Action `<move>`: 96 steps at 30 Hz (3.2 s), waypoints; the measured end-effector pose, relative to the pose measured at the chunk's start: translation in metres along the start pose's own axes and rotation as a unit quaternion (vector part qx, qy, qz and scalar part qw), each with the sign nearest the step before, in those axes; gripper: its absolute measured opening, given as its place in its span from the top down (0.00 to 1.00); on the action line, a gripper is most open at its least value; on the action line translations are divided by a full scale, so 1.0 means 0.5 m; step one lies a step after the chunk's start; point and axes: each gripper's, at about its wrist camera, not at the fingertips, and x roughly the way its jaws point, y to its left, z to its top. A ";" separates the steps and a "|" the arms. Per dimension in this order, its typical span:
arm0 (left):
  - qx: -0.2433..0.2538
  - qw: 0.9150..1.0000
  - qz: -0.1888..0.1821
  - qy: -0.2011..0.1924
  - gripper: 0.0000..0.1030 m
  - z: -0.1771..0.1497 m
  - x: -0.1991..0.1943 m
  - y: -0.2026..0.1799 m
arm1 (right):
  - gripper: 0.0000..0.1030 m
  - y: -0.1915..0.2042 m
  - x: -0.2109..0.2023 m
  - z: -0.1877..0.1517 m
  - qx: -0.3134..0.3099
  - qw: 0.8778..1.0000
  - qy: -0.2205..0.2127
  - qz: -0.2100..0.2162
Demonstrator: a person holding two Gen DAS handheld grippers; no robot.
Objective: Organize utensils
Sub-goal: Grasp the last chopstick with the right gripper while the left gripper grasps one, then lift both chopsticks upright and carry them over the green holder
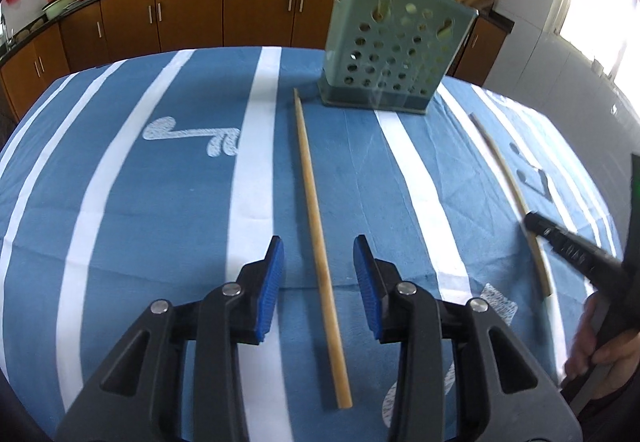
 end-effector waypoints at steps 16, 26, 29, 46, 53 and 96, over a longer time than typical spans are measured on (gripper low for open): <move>-0.022 0.997 0.077 -0.001 0.92 0.056 0.051 0.096 | 0.93 0.045 0.040 0.033 -0.072 0.997 0.000 0.008; -0.023 0.997 0.078 -0.014 0.87 0.075 0.066 0.121 | 0.92 0.045 0.065 0.060 -0.073 0.997 -0.008 -0.002; -0.023 0.997 0.077 -0.014 0.86 0.074 0.065 0.119 | 0.92 0.044 0.067 0.061 -0.072 0.997 -0.008 0.000; -0.025 0.997 0.069 -0.014 0.83 0.072 0.064 0.118 | 0.92 0.045 0.067 0.060 -0.073 0.997 -0.007 -0.003; -0.019 0.997 0.069 -0.014 0.80 0.071 0.063 0.115 | 0.92 0.044 0.067 0.060 -0.074 0.997 -0.007 -0.004; 0.008 0.997 0.073 -0.025 0.92 0.040 -0.018 0.106 | 0.93 0.018 -0.023 0.052 -0.065 0.996 -0.054 0.000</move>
